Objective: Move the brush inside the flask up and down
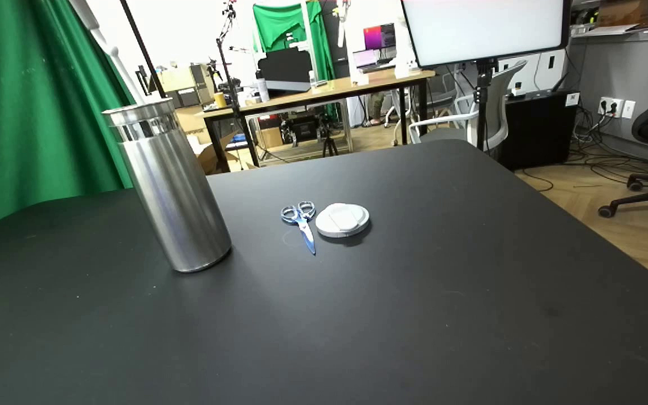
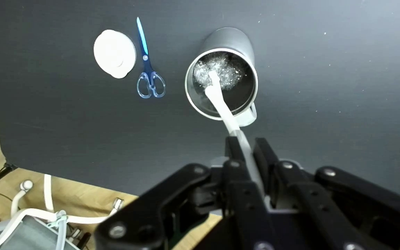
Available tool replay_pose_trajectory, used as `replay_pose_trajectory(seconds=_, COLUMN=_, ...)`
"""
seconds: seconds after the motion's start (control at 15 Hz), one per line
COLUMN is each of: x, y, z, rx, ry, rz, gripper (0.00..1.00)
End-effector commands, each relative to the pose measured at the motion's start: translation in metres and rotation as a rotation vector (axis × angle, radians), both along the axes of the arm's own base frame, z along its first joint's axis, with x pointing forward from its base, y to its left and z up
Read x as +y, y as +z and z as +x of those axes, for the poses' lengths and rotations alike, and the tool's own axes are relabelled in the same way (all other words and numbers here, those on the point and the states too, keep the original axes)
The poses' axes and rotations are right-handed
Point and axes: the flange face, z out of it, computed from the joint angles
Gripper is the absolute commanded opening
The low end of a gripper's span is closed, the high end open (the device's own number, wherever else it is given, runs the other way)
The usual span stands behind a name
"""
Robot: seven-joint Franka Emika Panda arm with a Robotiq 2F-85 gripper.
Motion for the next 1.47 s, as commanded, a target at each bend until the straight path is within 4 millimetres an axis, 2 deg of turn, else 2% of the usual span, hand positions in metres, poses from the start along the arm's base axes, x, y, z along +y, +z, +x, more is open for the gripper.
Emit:
replay_pose_trajectory(seconds=0.0, x=0.002, y=-0.020, z=0.003, rx=0.050, ry=-0.005, rz=-0.022, gripper=0.04)
replay_pose_trajectory(seconds=0.47, x=0.012, y=-0.096, z=0.010, rx=0.165, ry=0.019, rz=-0.038, gripper=0.04)
replay_pose_trajectory(seconds=0.73, x=0.013, y=-0.120, z=0.014, rx=0.197, ry=0.028, rz=-0.057, gripper=0.04)
replay_pose_trajectory(seconds=1.07, x=0.011, y=-0.110, z=0.014, rx=0.189, ry=0.032, rz=-0.060, gripper=0.04)
replay_pose_trajectory(seconds=1.4, x=-0.002, y=-0.071, z=0.007, rx=0.134, ry=0.022, rz=-0.043, gripper=0.04)
